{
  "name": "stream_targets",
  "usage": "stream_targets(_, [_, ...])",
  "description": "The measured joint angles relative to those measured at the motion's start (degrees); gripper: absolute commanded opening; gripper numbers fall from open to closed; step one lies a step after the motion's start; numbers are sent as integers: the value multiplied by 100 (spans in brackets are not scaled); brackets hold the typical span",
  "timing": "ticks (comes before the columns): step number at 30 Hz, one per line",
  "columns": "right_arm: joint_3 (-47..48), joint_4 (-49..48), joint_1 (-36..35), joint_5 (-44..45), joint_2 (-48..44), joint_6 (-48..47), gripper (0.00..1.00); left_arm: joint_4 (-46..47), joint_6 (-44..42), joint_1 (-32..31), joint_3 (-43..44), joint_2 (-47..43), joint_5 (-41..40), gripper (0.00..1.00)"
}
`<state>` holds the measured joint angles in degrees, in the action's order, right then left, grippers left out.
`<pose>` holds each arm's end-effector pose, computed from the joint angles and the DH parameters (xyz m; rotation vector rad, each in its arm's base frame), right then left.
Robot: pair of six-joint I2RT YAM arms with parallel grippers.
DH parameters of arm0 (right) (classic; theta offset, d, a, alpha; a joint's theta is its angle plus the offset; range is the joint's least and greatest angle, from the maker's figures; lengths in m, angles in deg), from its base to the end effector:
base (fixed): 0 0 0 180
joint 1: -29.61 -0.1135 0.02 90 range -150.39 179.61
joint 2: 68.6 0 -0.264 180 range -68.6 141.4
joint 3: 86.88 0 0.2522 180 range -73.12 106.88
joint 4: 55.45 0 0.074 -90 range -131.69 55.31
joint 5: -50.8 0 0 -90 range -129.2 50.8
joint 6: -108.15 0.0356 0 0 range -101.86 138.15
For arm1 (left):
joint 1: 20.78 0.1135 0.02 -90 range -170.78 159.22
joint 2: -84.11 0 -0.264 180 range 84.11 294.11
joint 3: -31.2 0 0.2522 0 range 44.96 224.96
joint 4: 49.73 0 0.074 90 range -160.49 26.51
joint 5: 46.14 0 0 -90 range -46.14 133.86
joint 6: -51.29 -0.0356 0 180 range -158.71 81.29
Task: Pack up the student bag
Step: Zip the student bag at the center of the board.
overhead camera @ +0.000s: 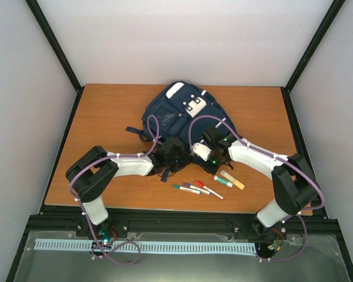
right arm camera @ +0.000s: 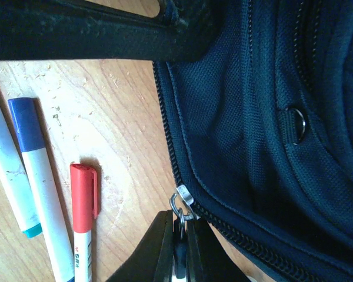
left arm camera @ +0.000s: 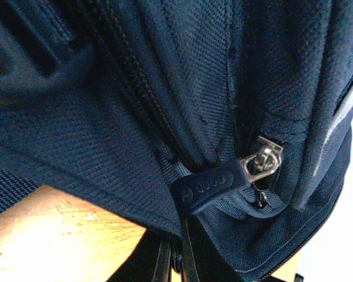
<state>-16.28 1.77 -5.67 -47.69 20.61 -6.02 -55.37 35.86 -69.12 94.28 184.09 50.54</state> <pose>0.2273 0.1672 0.1911 -1.4610 2.5048 0.2491 0.2282 -0.2628 0.1481 -0.5316 2.5794 -1.0901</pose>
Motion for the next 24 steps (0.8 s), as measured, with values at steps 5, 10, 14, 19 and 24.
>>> stream_targets(5, [0,2,68,7,2,-11,3,-50,-31,-7,-17,-44,-87,1])
stream_targets(10, [0,90,455,-33,2,-96,3,-286,-173,17,-181,-415,-247,1])
stream_targets(14, [0,240,890,-94,0,-179,3,-352,-258,177,-511,-758,-190,1])
stream_targets(19, [-7,415,1172,-31,-26,-339,3,-684,-481,538,-905,-1290,-160,1])
stream_targets(24, [-37,326,1311,-15,-24,-492,3,-1086,-804,1012,-1091,-1759,-4,1])
